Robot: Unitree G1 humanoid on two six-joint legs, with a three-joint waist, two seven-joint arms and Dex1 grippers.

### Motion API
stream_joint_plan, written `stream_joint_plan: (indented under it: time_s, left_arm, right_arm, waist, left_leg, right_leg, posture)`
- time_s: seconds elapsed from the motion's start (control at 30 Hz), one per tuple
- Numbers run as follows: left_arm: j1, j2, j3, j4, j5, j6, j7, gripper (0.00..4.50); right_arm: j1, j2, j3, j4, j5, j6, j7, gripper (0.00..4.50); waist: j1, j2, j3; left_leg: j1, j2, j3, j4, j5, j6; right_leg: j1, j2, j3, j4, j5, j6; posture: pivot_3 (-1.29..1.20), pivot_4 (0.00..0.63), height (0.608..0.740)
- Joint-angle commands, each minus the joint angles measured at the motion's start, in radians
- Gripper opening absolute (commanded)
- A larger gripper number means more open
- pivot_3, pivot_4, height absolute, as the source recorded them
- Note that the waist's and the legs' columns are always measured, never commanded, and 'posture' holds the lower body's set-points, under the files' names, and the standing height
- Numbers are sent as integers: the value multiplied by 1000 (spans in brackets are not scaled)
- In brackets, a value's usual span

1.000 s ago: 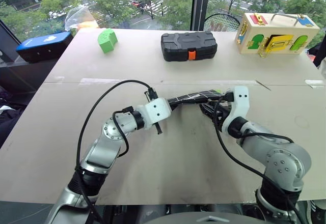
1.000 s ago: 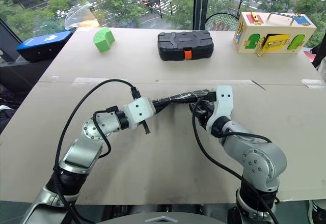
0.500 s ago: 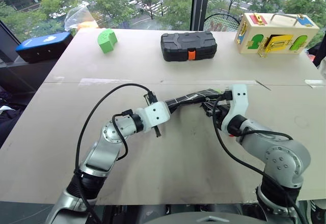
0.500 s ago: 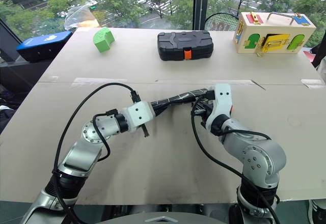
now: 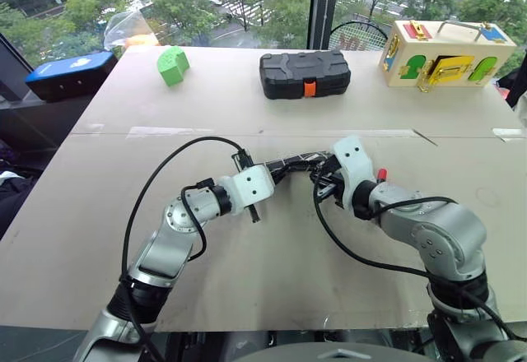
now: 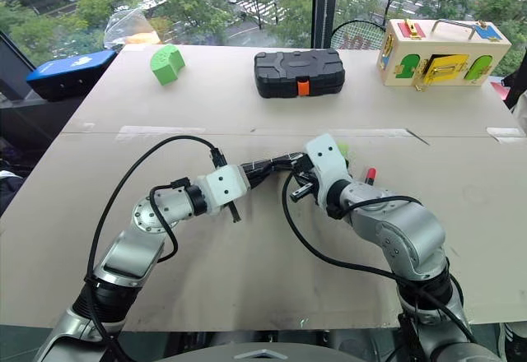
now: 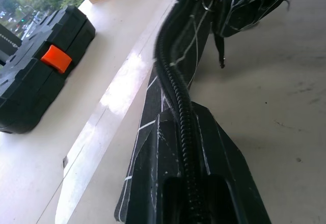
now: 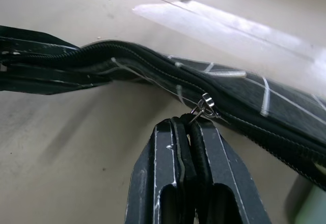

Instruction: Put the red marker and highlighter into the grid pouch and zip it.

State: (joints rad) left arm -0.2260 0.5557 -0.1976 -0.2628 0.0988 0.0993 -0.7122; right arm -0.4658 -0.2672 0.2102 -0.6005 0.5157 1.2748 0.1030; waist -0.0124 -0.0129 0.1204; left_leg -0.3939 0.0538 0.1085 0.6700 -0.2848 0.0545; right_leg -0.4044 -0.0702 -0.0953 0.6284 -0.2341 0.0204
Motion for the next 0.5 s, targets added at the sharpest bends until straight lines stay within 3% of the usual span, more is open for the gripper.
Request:
stream_joint_plan:
  time_s: [0.03,0.33,0.5]
  left_arm:
    - [-9,-6,-13,-11,11,-30,8,0]
    - [-18,6,-9,19,15,-63,-2,0]
    - [-29,-8,-23,31,20,-82,2,0]
  right_arm:
    - [-54,-2,40,4,6,-44,72,24]
    - [-133,-81,34,15,47,-20,227,24]
    - [-176,-124,112,45,38,-43,314,24]
  waist:
    - [-1,0,0]
    - [1,0,0]
    - [0,0,0]
  left_leg:
    - [0,0,0,0,0,0]
    - [0,0,0,0,0,0]
    - [0,0,0,0,0,0]
  right_leg:
    - [0,0,0,0,0,0]
    - [0,0,-1,-1,0,0]
    - [0,0,-1,0,0,0]
  posture:
    - [0,150,740]
    - [0,150,740]
    - [0,150,740]
